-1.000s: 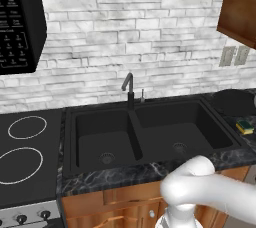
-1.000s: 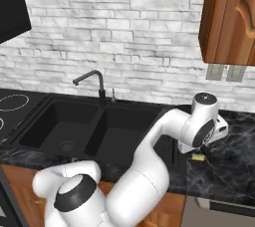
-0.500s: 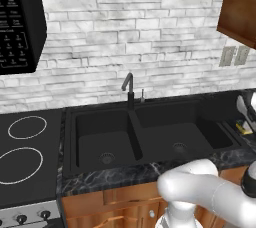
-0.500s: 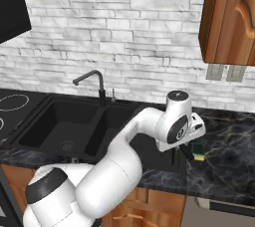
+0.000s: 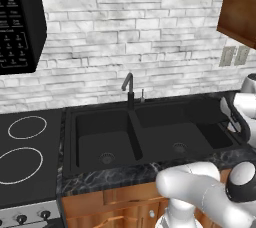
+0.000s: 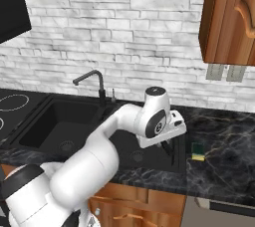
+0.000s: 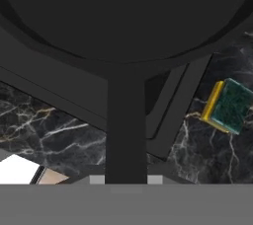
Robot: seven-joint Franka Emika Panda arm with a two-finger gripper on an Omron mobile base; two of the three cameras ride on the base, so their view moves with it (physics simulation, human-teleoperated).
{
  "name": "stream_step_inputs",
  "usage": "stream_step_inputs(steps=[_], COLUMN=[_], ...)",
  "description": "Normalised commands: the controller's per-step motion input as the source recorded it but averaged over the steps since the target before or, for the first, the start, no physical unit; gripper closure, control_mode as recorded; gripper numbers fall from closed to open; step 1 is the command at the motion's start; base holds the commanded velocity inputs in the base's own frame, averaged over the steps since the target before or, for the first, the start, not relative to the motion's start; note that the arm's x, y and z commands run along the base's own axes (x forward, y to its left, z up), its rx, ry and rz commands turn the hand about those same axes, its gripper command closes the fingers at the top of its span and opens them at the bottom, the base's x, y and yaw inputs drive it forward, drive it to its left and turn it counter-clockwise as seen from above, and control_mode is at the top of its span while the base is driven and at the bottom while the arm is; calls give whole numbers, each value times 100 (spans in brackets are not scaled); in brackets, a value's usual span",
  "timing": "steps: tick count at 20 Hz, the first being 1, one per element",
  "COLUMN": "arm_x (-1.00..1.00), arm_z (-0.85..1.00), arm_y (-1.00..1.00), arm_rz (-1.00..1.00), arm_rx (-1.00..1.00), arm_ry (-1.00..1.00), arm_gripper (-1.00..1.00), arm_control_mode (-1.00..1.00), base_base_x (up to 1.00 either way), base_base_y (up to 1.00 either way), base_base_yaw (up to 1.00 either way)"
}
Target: Pick the pan and sponge and place them into the sink. Then turn on the water.
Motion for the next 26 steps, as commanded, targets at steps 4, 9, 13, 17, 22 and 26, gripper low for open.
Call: stream_step_inputs(steps=[4,9,13,17,22,26], arm_x=[-3,-7,-7,-7,-4,0], arm_z=[11,13,8,5,0,2], arm_y=[50,33,31,34,36,38], arm_rz=[-1,-2,-1,0,-1,0], arm_rx=[1,3,4,5,6,7], arm_ry=[2,0,0,0,0,0], arm_gripper=[100,100,100,100,100,100], arm_control_mode=[-100,-100,-100,-100,-100,-100], base_base_x=[0,0,0,0,0,0], base_base_y=[0,0,0,0,0,0], base_base_yaw=[0,0,0,0,0,0])
